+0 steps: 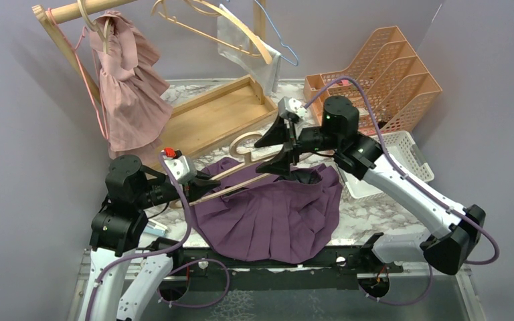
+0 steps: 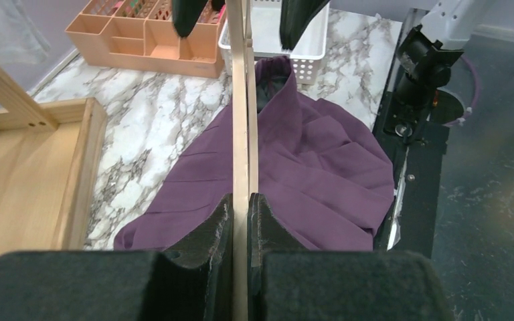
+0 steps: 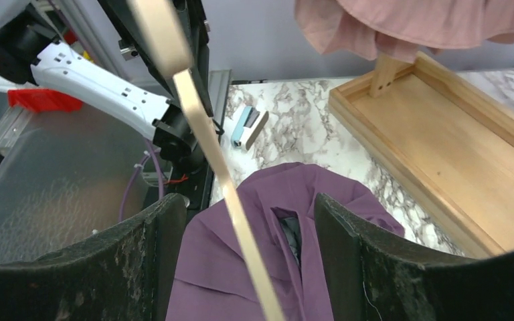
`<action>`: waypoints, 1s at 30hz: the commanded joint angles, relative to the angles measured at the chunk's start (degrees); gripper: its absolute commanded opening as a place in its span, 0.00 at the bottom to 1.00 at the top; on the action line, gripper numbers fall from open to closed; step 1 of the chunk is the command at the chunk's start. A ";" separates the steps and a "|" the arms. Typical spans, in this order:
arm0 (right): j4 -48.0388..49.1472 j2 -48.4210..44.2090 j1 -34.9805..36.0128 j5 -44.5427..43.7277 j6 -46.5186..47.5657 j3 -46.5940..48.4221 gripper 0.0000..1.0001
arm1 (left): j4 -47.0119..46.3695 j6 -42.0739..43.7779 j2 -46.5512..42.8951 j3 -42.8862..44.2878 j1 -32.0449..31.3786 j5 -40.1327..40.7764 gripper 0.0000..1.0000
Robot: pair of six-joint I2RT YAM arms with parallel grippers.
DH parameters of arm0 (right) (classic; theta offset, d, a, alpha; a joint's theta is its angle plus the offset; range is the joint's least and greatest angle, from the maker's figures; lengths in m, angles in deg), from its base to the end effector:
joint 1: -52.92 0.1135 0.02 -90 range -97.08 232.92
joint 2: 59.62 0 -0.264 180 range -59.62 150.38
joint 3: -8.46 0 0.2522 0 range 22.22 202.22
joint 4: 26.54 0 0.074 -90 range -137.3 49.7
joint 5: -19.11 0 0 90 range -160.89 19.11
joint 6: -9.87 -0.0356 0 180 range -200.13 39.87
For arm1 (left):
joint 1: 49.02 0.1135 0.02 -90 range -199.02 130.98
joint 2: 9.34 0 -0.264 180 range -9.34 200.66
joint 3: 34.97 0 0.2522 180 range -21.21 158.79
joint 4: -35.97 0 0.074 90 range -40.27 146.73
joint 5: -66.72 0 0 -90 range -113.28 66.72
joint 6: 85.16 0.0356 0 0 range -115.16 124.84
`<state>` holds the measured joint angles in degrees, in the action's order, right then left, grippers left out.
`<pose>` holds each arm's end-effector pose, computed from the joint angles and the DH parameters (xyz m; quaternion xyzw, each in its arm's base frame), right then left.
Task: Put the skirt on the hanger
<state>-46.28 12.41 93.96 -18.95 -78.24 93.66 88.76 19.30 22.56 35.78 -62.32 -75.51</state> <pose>0.1924 0.2046 0.4111 -0.5168 0.5179 0.5084 0.4541 0.0765 -0.0470 0.3881 0.4329 0.6216 -0.3411 0.5567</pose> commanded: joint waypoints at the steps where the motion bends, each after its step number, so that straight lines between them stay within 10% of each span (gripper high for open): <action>1: 2.18 2.97 2.97 2.41 3.10 3.68 0.73 | -3.56 -0.17 0.42 -0.50 -0.55 -5.24 0.00; 16: 6.55 6.13 4.83 8.48 0.03 1.64 0.16 | -3.74 1.75 0.85 -0.54 -1.09 -6.78 0.00; 22: 7.45 6.83 5.02 10.37 -0.27 1.48 0.23 | -4.09 1.93 1.81 -0.24 -1.20 -7.09 0.00; 30: 4.20 6.57 5.01 9.18 4.77 1.77 0.01 | -6.61 -3.52 2.78 -0.27 -1.24 -2.02 0.12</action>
<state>-40.57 19.05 98.18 -9.55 -76.99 95.28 88.02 19.28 24.94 35.10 -63.35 -79.51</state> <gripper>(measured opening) 0.062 0.094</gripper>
